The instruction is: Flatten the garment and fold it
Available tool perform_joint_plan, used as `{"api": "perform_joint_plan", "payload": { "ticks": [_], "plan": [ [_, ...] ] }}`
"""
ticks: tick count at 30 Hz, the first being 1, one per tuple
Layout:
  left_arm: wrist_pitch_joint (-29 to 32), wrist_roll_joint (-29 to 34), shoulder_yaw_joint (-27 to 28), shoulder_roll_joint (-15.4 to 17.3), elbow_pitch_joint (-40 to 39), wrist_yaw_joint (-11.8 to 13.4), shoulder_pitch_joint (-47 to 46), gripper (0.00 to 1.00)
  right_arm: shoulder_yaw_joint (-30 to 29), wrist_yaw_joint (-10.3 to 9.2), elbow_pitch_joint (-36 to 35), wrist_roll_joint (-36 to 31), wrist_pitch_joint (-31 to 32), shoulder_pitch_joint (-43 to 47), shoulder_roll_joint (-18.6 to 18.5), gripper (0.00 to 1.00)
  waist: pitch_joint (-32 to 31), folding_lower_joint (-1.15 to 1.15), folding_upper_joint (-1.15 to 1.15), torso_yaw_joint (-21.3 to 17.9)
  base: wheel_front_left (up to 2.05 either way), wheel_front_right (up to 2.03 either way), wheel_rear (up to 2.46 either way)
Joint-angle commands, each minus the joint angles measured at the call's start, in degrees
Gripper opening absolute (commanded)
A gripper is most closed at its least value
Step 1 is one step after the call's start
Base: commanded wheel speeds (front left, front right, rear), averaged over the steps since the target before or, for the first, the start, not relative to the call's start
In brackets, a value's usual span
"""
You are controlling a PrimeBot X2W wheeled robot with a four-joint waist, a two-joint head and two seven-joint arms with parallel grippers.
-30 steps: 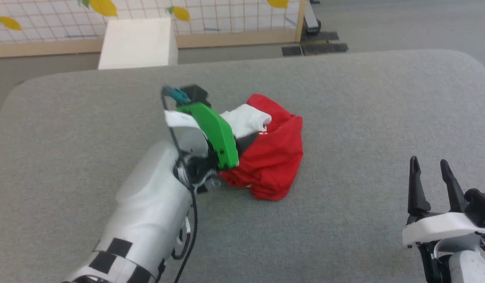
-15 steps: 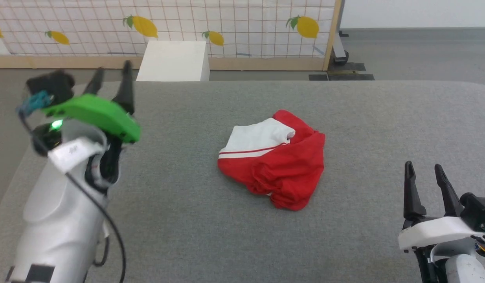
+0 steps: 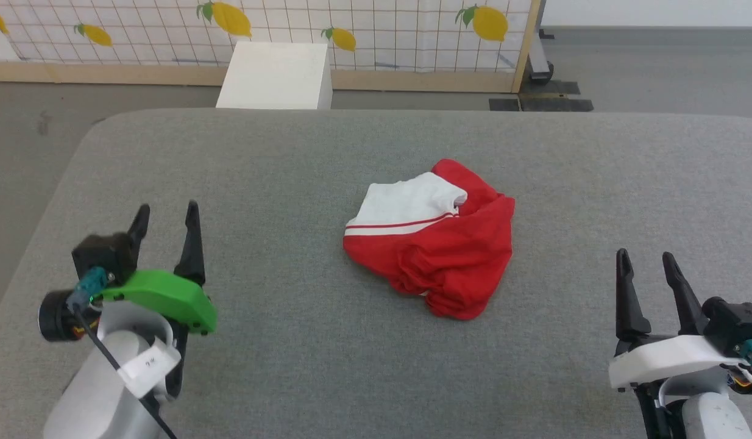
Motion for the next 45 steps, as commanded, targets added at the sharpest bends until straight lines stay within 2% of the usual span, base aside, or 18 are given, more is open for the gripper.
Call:
{"api": "perform_joint_plan", "payload": {
  "ticks": [1,11,23,27,31,35,45],
  "plan": [
    [-0.4,0.5,-0.1,0.1,-0.4,0.3,1.5,1.0,0.4,-0.09,0.0,-0.2,-0.3,-0.5,0.0,1.0,0.5,0.0,0.0,-0.1,0.0,0.0,0.0],
    [-1.0,-1.1,-0.6,-1.6,-2.1,0.4,5.8,1.0,2.1,-0.09,0.0,-0.9,-0.3,-1.0,0.0,1.0,1.7,0.0,0.0,-0.1,0.0,0.0,0.0],
    [-1.3,-1.5,-0.9,-1.9,-3.2,0.6,7.5,1.0,2.0,-0.09,0.5,-0.9,-0.2,-0.9,0.0,1.0,1.6,0.0,0.0,0.0,0.0,0.0,0.0],
    [-1.3,-1.4,-1.0,-1.9,-3.7,0.9,7.4,1.0,2.6,-0.09,0.8,-1.0,1.9,-1.9,0.0,1.0,2.1,0.0,0.0,-0.1,0.0,0.0,0.0],
    [-1.3,-1.3,-1.1,-2.0,-4.6,1.2,7.1,1.0,4.8,-0.09,0.9,-1.5,7.8,-4.9,0.0,1.0,3.3,0.0,0.0,0.1,0.0,0.0,0.0],
    [-1.1,-1.3,-1.3,-2.2,-5.3,1.5,6.5,1.0,9.7,-0.09,1.3,-2.4,18.3,-10.2,-0.7,1.0,5.0,0.0,0.0,0.8,0.0,0.0,0.0],
    [-1.1,-1.2,-2.1,-3.6,-5.9,1.3,4.1,1.0,27.3,-0.09,2.7,2.6,45.6,-24.2,-8.8,1.0,10.0,0.0,0.0,4.3,0.0,0.0,0.0]
  ]
}}
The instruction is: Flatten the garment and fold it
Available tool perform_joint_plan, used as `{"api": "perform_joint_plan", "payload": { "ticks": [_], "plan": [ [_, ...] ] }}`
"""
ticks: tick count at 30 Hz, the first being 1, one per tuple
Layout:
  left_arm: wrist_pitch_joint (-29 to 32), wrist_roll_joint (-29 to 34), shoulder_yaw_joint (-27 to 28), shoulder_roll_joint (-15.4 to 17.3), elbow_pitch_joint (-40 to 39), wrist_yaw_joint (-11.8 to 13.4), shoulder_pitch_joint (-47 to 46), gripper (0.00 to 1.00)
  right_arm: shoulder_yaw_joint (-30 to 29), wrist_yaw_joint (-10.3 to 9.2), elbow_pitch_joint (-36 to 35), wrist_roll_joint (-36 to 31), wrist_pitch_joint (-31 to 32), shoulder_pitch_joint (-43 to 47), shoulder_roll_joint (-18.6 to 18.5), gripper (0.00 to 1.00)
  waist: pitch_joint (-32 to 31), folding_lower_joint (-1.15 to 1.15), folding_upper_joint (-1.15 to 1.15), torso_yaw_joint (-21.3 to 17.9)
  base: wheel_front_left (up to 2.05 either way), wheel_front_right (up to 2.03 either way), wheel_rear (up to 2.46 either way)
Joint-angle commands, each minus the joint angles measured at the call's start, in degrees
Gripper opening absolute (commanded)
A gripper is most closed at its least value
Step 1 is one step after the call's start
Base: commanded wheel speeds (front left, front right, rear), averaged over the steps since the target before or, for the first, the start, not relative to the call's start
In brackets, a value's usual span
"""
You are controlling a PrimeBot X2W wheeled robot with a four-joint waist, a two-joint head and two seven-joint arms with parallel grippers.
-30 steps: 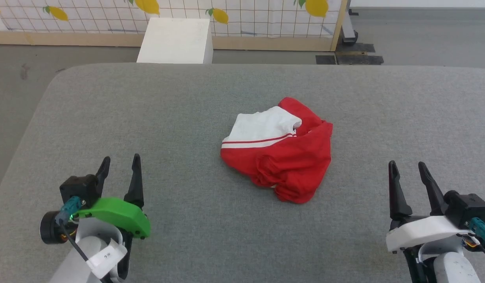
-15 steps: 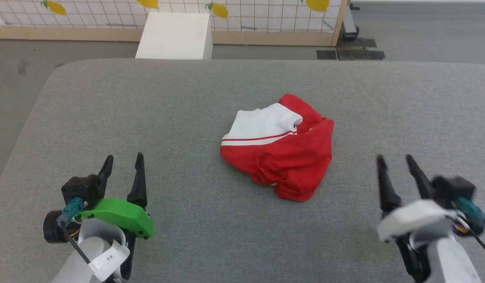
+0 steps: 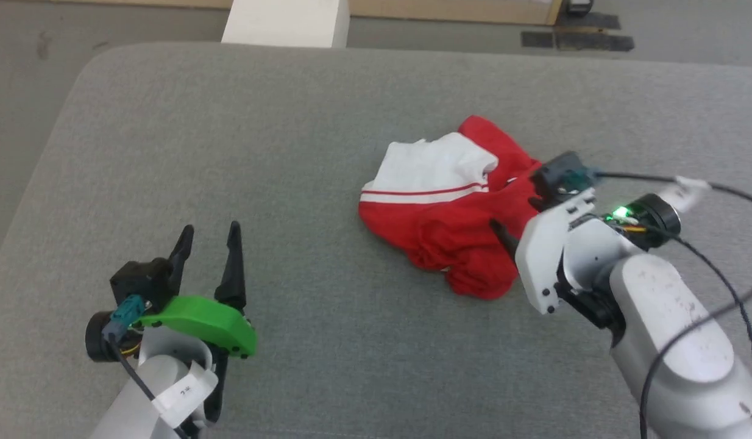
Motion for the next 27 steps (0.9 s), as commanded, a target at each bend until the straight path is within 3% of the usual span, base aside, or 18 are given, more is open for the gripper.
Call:
{"api": "perform_joint_plan", "payload": {
  "ticks": [1,7,15,16,18,23,27],
  "plan": [
    [-0.1,0.0,-0.1,-0.4,0.0,-0.2,-1.3,1.0,1.4,-0.09,0.8,0.2,3.0,-1.7,-1.0,1.0,2.4,0.0,0.0,2.1,0.0,0.0,0.0],
    [-0.5,0.3,-0.2,-1.6,0.3,-0.4,-2.5,1.0,6.5,-0.09,4.0,-0.5,10.4,-5.9,-3.0,1.0,5.4,0.0,0.0,4.7,0.0,0.0,0.0],
    [-1.0,0.8,-0.5,-2.9,1.6,-1.2,-3.7,1.0,12.1,-0.09,8.4,2.3,13.6,-5.9,-4.0,1.0,6.6,0.0,0.0,6.6,0.0,0.0,0.0],
    [-1.0,0.8,-0.4,-3.0,1.8,-1.3,-3.7,1.0,12.1,-0.09,8.7,2.9,13.6,-5.9,-4.1,0.55,6.6,0.0,0.0,6.6,0.0,0.0,0.0],
    [-1.1,0.8,-0.3,-3.0,2.2,-1.5,-3.6,1.0,11.8,-0.09,8.8,3.8,12.3,-6.2,-4.3,0.0,6.1,0.0,0.0,6.3,0.0,0.0,0.0],
    [-1.1,0.8,-0.3,-2.8,2.9,-1.9,-3.2,1.0,6.3,-0.09,8.0,6.1,6.9,-6.6,-4.0,0.0,4.2,0.0,0.0,5.0,0.0,0.0,0.0],
    [-1.2,0.8,-0.2,-2.3,3.2,-2.1,-2.6,1.0,-2.7,-0.09,5.1,6.5,1.2,-4.8,-3.2,0.0,1.5,0.0,0.0,3.1,0.0,0.0,0.0]
  ]
}}
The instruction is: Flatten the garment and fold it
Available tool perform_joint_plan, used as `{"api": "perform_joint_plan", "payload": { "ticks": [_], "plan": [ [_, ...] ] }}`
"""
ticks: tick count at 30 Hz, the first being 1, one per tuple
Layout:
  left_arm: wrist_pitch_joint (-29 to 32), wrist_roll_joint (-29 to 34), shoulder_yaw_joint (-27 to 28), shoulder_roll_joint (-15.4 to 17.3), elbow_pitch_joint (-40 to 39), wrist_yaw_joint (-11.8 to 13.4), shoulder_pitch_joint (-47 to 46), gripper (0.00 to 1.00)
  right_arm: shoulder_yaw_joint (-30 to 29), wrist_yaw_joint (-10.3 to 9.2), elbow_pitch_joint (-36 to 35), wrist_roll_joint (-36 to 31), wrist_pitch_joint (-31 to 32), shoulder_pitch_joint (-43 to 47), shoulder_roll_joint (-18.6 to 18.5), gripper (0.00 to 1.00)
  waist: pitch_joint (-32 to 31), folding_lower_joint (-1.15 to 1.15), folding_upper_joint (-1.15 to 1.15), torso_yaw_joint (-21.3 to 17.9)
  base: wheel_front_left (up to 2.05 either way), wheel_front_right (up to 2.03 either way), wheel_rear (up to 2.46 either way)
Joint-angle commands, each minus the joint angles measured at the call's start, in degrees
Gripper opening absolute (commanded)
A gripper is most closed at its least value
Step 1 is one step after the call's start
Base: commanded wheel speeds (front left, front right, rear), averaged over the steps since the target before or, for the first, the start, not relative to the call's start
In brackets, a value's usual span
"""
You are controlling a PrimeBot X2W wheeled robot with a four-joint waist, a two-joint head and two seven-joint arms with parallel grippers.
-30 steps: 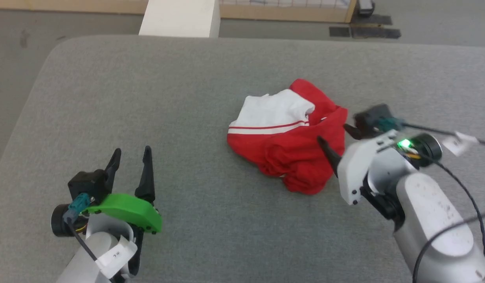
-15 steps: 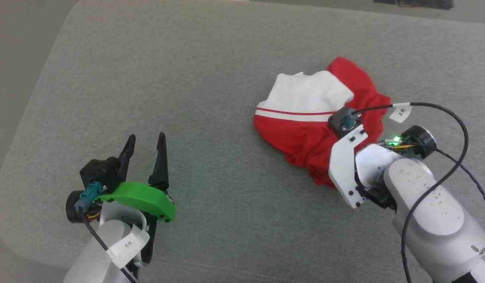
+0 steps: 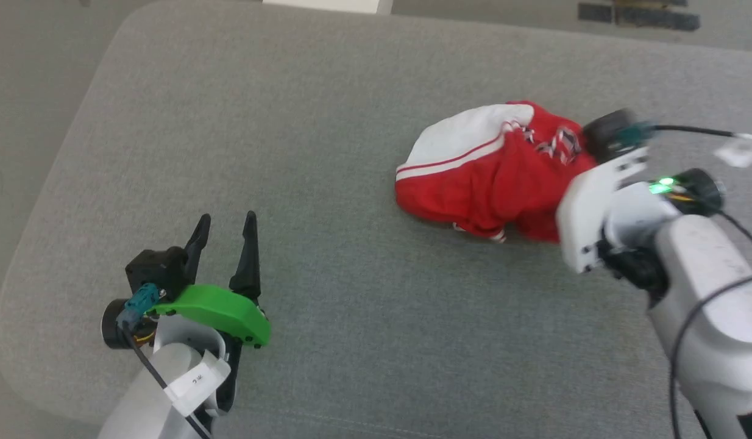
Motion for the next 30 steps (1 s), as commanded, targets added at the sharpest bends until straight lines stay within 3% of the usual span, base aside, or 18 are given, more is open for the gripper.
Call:
{"api": "perform_joint_plan", "payload": {
  "ticks": [1,9,16,17,18,19,25,30],
  "plan": [
    [-0.5,0.3,0.3,0.5,0.1,-0.1,0.5,1.0,-2.9,-0.09,-1.3,-0.2,-1.5,2.0,0.3,0.0,-2.7,-0.01,0.0,-2.3,0.0,0.0,0.0],
    [-0.1,-0.5,0.4,1.0,-0.6,0.4,2.8,1.0,-21.6,-0.09,-8.5,-4.4,-0.4,18.9,4.4,0.0,-6.1,-0.01,0.0,-5.4,0.0,0.0,0.0],
    [0.3,-1.0,0.2,1.0,-1.2,0.4,3.2,1.0,-25.5,-0.09,-12.9,-6.2,4.1,30.6,9.4,0.0,-6.4,-0.01,0.0,-6.1,0.0,0.0,0.0],
    [0.3,-1.1,0.2,1.1,-1.3,0.4,3.3,1.0,-25.6,-0.09,-13.8,-6.1,3.3,30.9,9.8,0.08,-6.6,-0.01,0.0,-6.2,0.0,0.0,0.0],
    [0.4,-1.2,0.2,1.1,-1.2,0.5,3.4,1.0,-25.6,-0.09,-14.6,-6.1,2.3,30.9,10.1,0.43,-6.8,-0.01,0.0,-6.3,0.0,0.0,0.0],
    [0.5,-1.2,0.2,1.2,-1.2,0.5,3.6,1.0,-25.9,-0.09,-15.6,-6.1,0.6,30.9,10.4,1.0,-7.1,-0.01,0.0,-6.3,0.0,0.0,0.0],
    [0.8,-1.7,0.1,1.6,-1.3,0.7,4.7,1.0,-30.7,-0.09,-20.6,-1.5,-12.4,30.0,11.8,1.0,-8.7,-0.01,0.0,-6.3,0.0,0.0,0.0],
    [0.9,-2.1,0.2,1.6,-2.0,1.2,5.6,1.0,-34.3,-0.09,-20.8,0.7,-20.6,30.6,12.0,1.0,-9.5,-0.01,0.0,-6.5,0.0,0.0,0.0]
  ]
}}
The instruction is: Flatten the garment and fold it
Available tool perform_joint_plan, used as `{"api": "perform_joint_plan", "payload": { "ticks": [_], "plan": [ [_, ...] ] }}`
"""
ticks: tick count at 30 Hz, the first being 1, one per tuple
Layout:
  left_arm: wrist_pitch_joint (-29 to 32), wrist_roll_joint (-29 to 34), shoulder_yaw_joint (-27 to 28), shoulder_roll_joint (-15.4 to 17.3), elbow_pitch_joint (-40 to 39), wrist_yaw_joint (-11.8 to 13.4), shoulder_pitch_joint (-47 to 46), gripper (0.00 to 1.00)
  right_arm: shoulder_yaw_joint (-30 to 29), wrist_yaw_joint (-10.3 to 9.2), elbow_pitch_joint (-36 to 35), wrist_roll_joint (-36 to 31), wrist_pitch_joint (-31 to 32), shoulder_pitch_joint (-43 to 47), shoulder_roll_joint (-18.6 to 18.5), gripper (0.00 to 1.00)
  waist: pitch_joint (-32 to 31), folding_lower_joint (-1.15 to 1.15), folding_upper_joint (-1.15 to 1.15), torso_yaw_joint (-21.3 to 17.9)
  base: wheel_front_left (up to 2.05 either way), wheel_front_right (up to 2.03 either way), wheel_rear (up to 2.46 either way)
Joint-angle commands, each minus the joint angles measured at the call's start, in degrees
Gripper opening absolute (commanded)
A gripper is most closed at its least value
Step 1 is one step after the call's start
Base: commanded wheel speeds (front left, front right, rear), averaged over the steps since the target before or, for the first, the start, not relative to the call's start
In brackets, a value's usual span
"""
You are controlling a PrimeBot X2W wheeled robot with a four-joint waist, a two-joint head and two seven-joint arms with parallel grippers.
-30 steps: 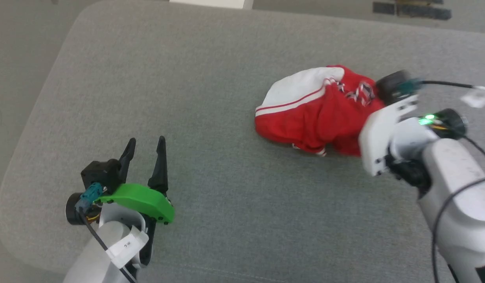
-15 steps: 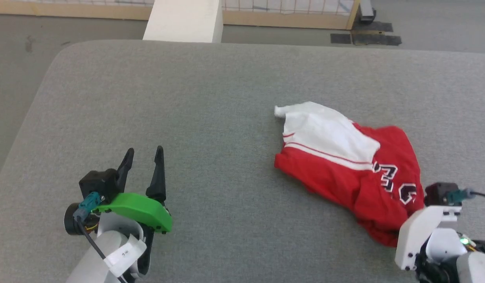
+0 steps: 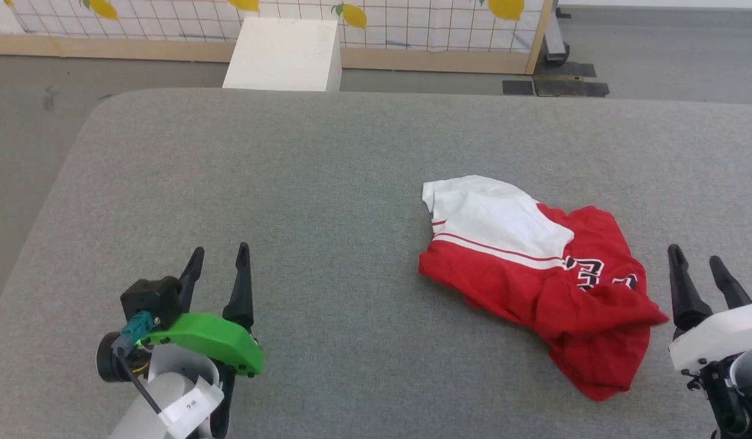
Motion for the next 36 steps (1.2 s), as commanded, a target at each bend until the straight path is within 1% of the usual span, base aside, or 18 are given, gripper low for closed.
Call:
{"api": "perform_joint_plan", "payload": {
  "ticks": [1,6,10,13,15,19,22,24,26,28,30,36],
  "plan": [
    [0.3,-0.9,0.1,0.2,-0.4,0.3,0.9,1.0,-0.2,-0.08,0.5,0.2,-1.1,0.1,0.2,1.0,-0.2,0.0,0.0,-0.3,0.0,0.0,0.0],
    [1.6,-2.3,-0.6,-1.3,-0.4,-0.6,-0.7,1.0,-0.3,-0.08,1.9,-0.5,-2.5,-0.2,0.2,1.0,0.4,0.0,0.0,-1.2,0.0,0.0,0.0],
    [6.3,-2.8,-3.1,-3.4,0.8,-2.4,-6.8,1.0,0.4,-0.08,2.1,-1.2,-2.1,-1.5,0.2,1.0,2.0,0.0,0.0,-2.6,0.0,0.0,0.0],
    [12.2,-3.1,-6.1,-5.5,3.1,-4.3,-13.3,1.0,1.0,-0.08,2.2,-1.6,-2.0,-2.5,0.2,1.0,3.5,0.0,0.0,-4.0,0.0,0.0,0.0],
    [17.4,-3.5,-8.3,-7.3,5.5,-5.5,-18.1,1.0,1.4,-0.08,2.6,-1.7,-1.9,-3.2,0.2,1.0,4.6,0.0,0.0,-5.1,0.0,0.0,0.0],
    [29.9,-4.1,-12.8,-10.9,11.7,-7.1,-27.2,1.0,2.1,-0.08,3.4,-1.7,-2.1,-4.4,0.2,1.0,7.0,0.0,0.0,-7.7,0.0,0.0,0.0],
    [40.7,-4.7,-15.9,-12.6,16.9,-7.1,-32.6,1.0,2.5,-0.08,4.2,-1.5,-2.6,-5.1,0.2,1.0,8.7,0.0,0.0,-9.9,0.0,0.0,0.0],
    [47.3,-4.9,-17.6,-13.2,19.9,-6.5,-35.3,1.0,2.7,-0.08,4.7,-1.3,-3.1,-5.4,0.2,1.0,9.7,0.0,0.0,-11.1,0.0,0.0,0.0],
    [53.3,-3.9,-19.7,-12.9,22.7,-5.6,-37.6,1.0,2.9,-0.08,5.2,-1.1,-3.5,-5.7,0.2,1.0,10.6,0.0,0.0,-12.3,0.0,0.0,0.0],
    [57.7,-3.3,-20.9,-12.6,24.5,-4.9,-39.2,1.0,3.1,-0.08,5.6,-0.9,-4.0,-5.9,0.2,1.0,11.4,0.0,0.0,-13.0,0.0,0.0,0.0],
    [60.3,-2.4,-22.1,-11.9,25.6,-4.7,-40.2,1.0,3.2,-0.08,6.0,-0.8,-4.5,-6.1,0.2,1.0,11.9,0.0,0.0,-13.5,0.0,0.0,0.0],
    [63.7,-3.9,-22.5,-11.8,26.8,-5.0,-39.0,1.0,3.4,-0.08,7.0,-0.7,-5.4,-6.7,0.2,1.0,12.7,0.0,0.0,-13.6,0.0,0.0,0.0]
  ]
}}
